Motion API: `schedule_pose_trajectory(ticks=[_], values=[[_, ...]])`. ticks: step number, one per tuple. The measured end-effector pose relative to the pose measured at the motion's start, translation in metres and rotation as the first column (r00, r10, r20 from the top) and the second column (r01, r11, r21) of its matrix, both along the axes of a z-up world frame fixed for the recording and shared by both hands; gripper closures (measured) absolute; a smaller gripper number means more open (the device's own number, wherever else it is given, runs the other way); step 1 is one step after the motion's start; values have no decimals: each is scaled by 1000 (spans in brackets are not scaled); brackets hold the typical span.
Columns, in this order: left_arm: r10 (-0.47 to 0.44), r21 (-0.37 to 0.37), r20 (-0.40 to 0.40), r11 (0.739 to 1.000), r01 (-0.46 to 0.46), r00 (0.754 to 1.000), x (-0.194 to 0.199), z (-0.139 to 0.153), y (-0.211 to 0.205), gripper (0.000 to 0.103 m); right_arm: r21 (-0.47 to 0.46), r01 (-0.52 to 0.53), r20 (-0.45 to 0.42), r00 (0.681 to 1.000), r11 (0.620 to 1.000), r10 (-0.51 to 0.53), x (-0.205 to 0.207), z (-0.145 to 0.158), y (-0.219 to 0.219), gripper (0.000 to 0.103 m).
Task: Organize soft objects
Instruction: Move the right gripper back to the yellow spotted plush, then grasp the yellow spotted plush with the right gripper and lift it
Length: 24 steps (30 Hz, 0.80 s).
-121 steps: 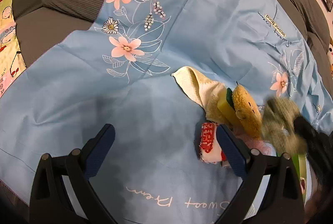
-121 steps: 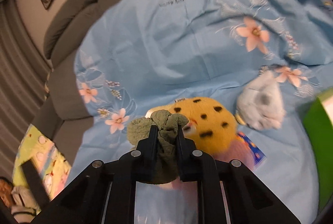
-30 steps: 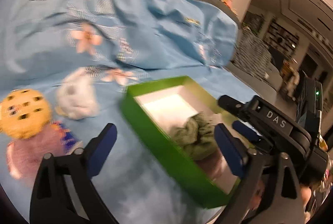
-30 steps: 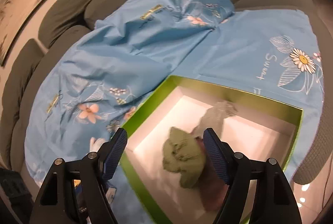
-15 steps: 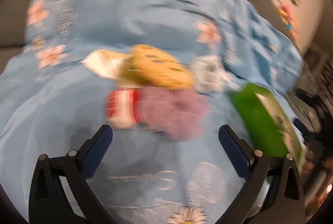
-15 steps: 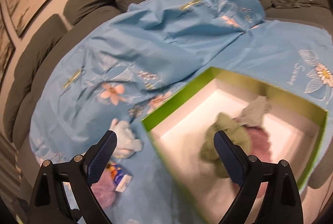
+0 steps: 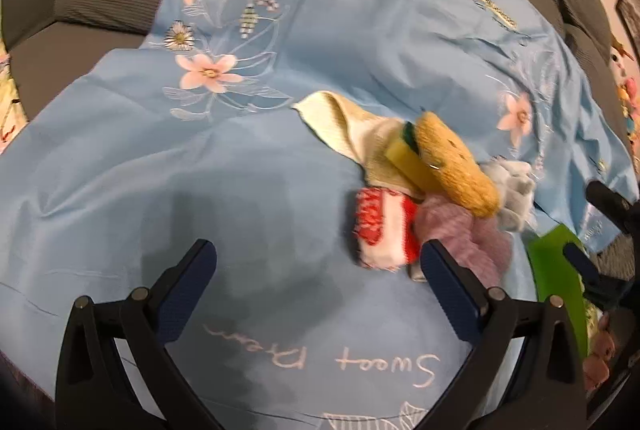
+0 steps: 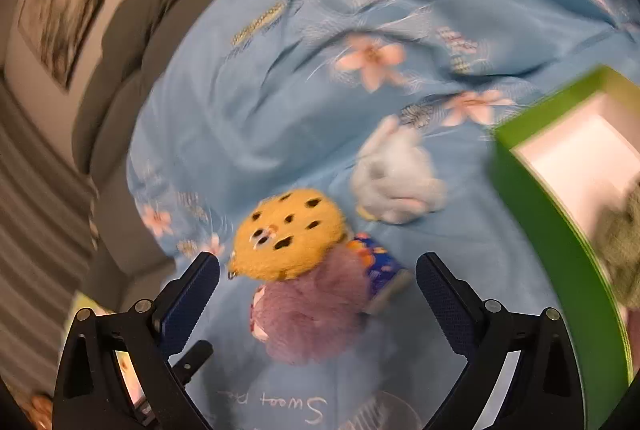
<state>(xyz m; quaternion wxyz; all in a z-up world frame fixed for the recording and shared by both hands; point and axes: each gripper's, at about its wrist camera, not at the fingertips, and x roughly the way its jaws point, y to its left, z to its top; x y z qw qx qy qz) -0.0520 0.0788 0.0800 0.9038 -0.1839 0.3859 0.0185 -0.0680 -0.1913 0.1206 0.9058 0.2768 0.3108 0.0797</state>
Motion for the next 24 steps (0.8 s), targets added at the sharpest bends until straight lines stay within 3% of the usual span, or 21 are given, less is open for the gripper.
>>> schedule_pose_trajectory(ticks=[4,9,12,14,15,17,20,24], values=[[29,-3,8,1000,-29,1000,-3,3,9,1,-42,-71,-52,996,997,68,44,-6,30,4],[20,-49,-2,999,-21,1000,-1,2,14,1,-34,-51,-166,985,998,45,98,-36,35,4],[25,-44,-2,999,-25,1000,0,2,13,1,-40,-81,-206,976,996,71,122,-51,39,21],[25,-38,-3,999,-26,1000,0,2,12,1,-43,-90,-230,970,995,78,132,-59,41,44],[24,-38,-1,999,-24,1000,0,2,12,1,-43,-106,-235,968,993,93,135,-62,43,47],[23,-36,-2,999,-23,1000,0,2,11,1,-51,-123,-209,972,991,109,134,-62,46,75],[25,-33,-4,999,-25,1000,0,1,12,1,-126,-72,-112,992,989,58,121,-45,49,82],[35,-38,2,999,-35,999,-2,2,15,1,-89,-114,29,993,989,117,95,-9,57,83]])
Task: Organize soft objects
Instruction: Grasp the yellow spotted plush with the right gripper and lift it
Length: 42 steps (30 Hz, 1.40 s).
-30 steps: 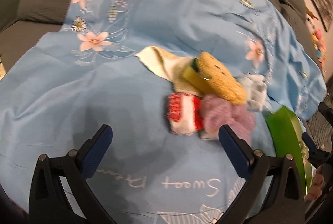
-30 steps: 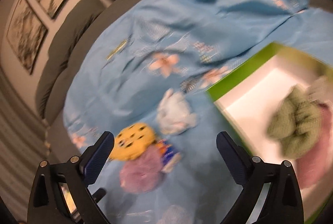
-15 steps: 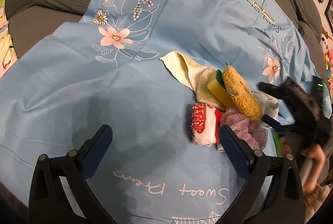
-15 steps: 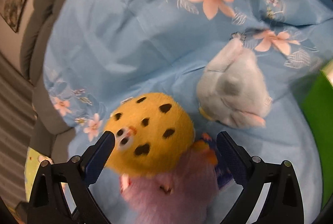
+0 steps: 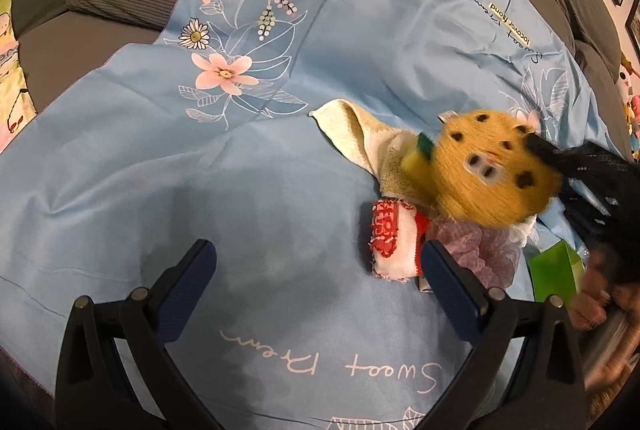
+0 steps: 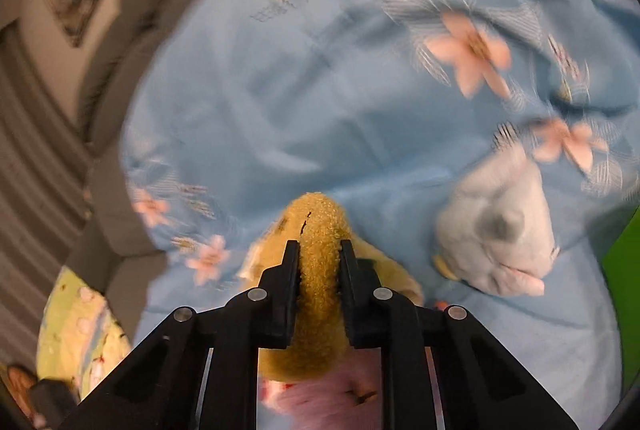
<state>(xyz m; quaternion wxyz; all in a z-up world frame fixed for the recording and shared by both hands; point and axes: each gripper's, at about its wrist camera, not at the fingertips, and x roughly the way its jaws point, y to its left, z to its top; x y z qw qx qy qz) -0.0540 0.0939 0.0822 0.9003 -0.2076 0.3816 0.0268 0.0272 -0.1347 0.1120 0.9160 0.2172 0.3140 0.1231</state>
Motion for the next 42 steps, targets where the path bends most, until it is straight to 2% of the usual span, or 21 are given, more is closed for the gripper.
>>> schedule_pose_trajectory(ticks=[4,9,14,18,21,22,25,27,28,29,32,36,38,42], values=[[11,-13,6,1000,-10,1000,0,2,6,1,8,-46,84,995,999,45,-37,33,15,84],[45,-31,13,999,-45,999,-5,6,17,1,42,-134,129,983,990,128,-85,56,34,84],[44,-38,40,998,-42,998,-14,12,20,1,70,-172,35,985,983,169,-121,39,45,84],[16,-18,38,1000,-15,999,-15,13,15,1,71,-155,-124,979,985,163,-132,-4,38,84],[-26,0,22,1000,26,999,-15,10,6,1,40,-99,-262,959,994,106,-130,-38,28,84],[-50,6,13,999,50,999,-15,9,0,1,12,-63,-294,954,998,64,-129,-45,22,82],[-112,20,-13,993,113,994,-18,5,-15,1,-61,20,-330,943,998,-39,-129,-51,5,70],[-162,17,-42,987,163,986,-21,0,-27,1,-72,70,-316,945,995,-89,-131,-47,-8,52],[-188,10,-53,982,189,981,-23,-2,-33,1,-76,84,-298,949,994,-103,-133,-43,-13,37],[-208,6,-59,978,209,976,-25,-4,-38,2,-82,92,-285,952,992,-112,-133,-40,-17,31],[-261,-2,-73,965,262,962,-33,-10,-51,3,-89,91,-256,960,992,-111,-136,-35,-22,31],[-339,-39,-109,941,337,934,-45,-24,-70,12,-17,39,-311,949,999,-42,-127,-47,-20,31],[-383,-44,-130,924,381,914,-49,-32,-82,24,2,13,-343,939,1000,-11,-125,-54,-15,31],[-418,-1,-167,906,424,893,-48,-41,-100,34,13,-25,-375,927,1000,27,-122,-63,-7,31]])
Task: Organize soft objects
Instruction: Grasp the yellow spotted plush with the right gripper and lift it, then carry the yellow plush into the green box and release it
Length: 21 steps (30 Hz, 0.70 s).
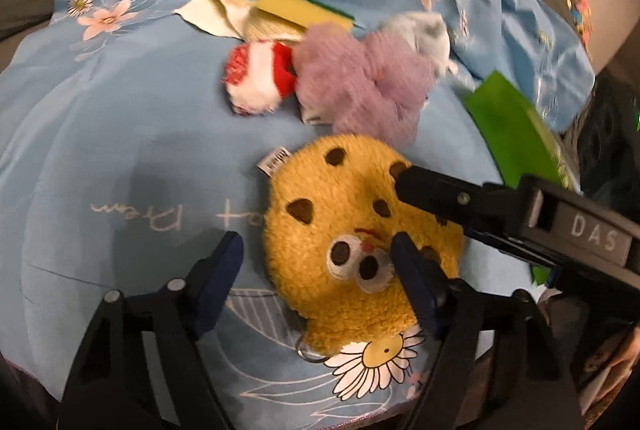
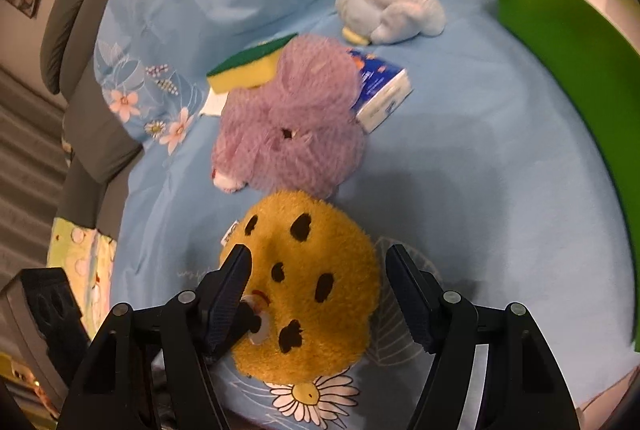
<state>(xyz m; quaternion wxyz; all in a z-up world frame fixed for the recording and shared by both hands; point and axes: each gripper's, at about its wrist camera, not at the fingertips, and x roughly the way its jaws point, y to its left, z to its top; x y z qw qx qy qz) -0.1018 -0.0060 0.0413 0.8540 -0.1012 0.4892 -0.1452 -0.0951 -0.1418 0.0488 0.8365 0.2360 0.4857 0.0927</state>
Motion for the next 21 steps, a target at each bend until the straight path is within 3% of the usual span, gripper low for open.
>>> schedule_pose_trajectory(ticks=[3,8,12,17,21], values=[[-20,-47,-34,999,19,999,4,-7,-5,42,15,-17,-12,1000,1000,17,0,-5,1,33],[-52,-81,4,995,52,999,-1,-1,-10,56,-3,-33,-26,999,999,33,3,-13,5,43],[-58,-56,62,997,62,996,-8,19,-22,59,51,-64,-17,998,997,65,1,-14,8,48],[-125,-77,207,987,143,970,-13,68,-44,59,85,-32,91,996,996,25,-17,18,-7,49],[-199,-92,325,966,240,925,-6,108,-80,59,82,42,231,971,996,-60,-39,62,-33,49]])
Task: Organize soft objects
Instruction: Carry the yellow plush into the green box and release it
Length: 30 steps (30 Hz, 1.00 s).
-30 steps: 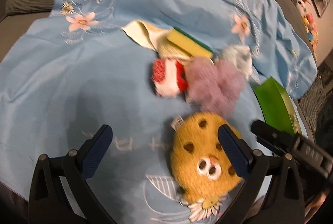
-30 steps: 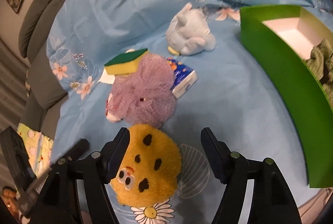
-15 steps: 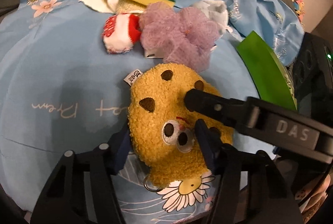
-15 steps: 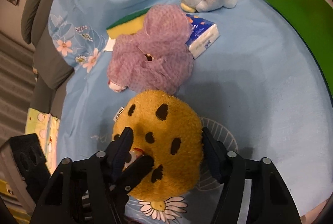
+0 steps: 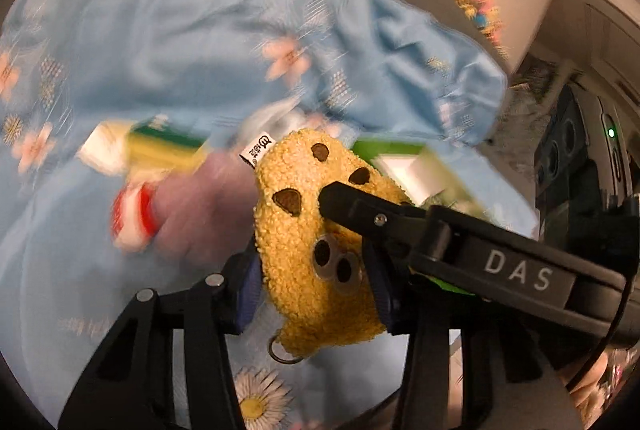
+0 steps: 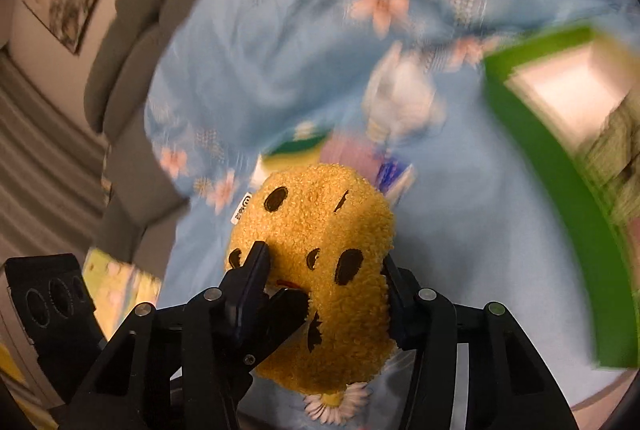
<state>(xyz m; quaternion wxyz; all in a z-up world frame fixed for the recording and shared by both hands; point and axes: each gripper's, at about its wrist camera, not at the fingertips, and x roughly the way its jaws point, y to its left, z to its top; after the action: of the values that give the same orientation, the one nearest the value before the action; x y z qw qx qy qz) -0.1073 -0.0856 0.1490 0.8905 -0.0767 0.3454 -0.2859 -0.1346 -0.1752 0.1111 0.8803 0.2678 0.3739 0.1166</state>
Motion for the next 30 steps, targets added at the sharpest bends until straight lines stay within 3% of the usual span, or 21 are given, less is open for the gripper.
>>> schedule_pose_trajectory(ticks=[6,11,15,20,27,30], values=[[-143,-57,86,987,148,986,34,20,-57,59,-16,201,170,966,979,-196,-14,57,-59,49],[-243,-27,71,969,245,967,56,6,-101,59,4,336,262,908,942,-325,-21,58,-101,53],[-301,-24,-1,953,301,954,69,-12,-131,59,82,416,182,887,906,-424,-18,33,-140,55],[-354,-50,-64,935,351,933,78,-26,-153,59,34,526,114,843,850,-526,-15,18,-159,55],[-366,16,-106,929,369,925,78,-42,-174,60,10,635,33,772,773,-635,-19,-2,-183,55],[-357,33,-115,931,363,927,78,-48,-180,58,21,655,-18,756,755,-655,-19,-13,-193,55]])
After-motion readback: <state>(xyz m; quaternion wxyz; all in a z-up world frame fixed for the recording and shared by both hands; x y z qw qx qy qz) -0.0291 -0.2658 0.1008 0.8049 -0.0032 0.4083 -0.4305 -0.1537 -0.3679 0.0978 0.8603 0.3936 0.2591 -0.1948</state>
